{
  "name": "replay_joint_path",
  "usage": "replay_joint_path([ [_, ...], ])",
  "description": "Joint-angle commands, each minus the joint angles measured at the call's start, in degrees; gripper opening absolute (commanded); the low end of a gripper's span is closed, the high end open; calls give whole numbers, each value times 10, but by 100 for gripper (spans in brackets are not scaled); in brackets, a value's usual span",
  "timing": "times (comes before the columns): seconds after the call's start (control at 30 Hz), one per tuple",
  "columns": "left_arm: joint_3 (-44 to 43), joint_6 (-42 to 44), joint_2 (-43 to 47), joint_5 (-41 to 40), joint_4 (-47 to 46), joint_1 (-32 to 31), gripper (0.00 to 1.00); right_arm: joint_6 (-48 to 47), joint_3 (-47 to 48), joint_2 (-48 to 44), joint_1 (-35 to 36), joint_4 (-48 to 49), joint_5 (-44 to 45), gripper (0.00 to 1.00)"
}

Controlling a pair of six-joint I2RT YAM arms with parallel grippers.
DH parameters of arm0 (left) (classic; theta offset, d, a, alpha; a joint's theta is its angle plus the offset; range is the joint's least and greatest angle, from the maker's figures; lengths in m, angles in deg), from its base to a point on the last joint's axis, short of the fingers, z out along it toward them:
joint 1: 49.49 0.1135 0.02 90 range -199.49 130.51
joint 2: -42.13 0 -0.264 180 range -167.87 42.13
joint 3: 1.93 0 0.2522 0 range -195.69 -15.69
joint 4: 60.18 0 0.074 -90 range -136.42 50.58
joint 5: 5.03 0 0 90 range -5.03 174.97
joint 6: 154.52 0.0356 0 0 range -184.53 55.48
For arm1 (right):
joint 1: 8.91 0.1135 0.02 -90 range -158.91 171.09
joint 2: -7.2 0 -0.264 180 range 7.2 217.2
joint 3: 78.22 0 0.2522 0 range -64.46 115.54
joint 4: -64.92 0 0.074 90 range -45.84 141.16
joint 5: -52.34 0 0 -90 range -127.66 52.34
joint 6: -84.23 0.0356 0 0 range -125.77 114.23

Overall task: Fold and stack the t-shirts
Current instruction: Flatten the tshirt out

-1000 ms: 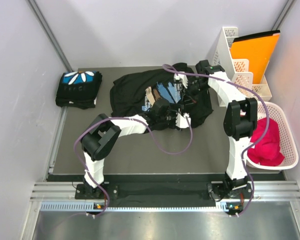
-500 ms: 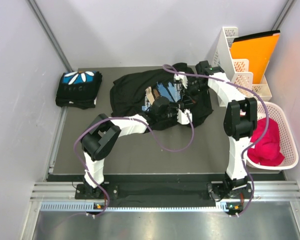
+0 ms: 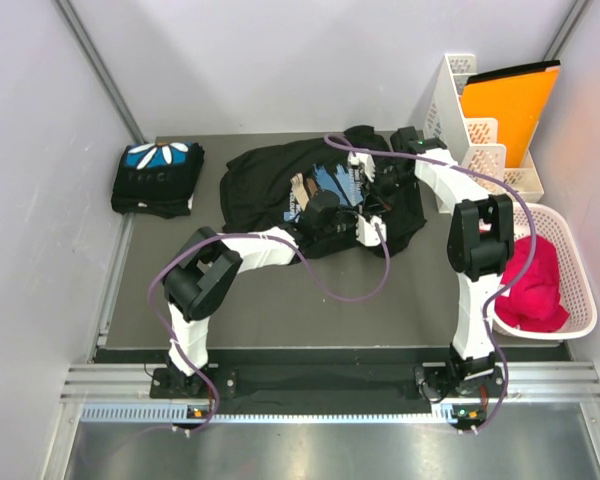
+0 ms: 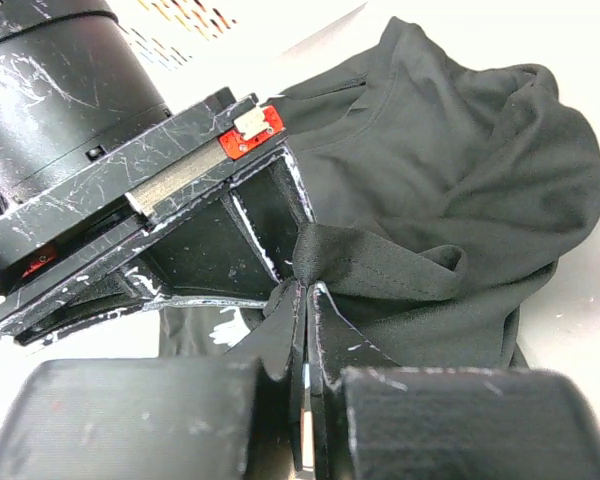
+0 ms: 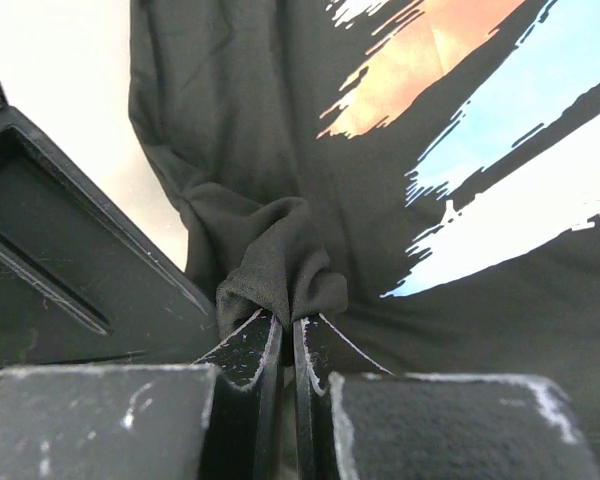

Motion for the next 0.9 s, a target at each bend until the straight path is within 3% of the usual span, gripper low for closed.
replay_joint_path([
  [0.0, -13, 1, 14, -4, -32, -1, 0, 9, 18, -27, -5, 24, -9, 0],
  [0.23, 18, 21, 54, -10, -30, 3, 0, 25, 42, -30, -16, 36, 12, 0],
  [0.43, 35, 23, 81, -48, -27, 7, 0, 64, 42, -60, -31, 84, 37, 15],
  [0.47, 37, 23, 87, -50, -26, 9, 0, 67, 42, -63, -36, 88, 37, 24],
  [0.5, 38, 23, 90, -55, -26, 9, 0, 70, 42, -69, -37, 91, 40, 27],
  [0.87, 61, 17, 138, -93, -11, 15, 0, 81, 19, -84, -53, 122, 80, 41],
])
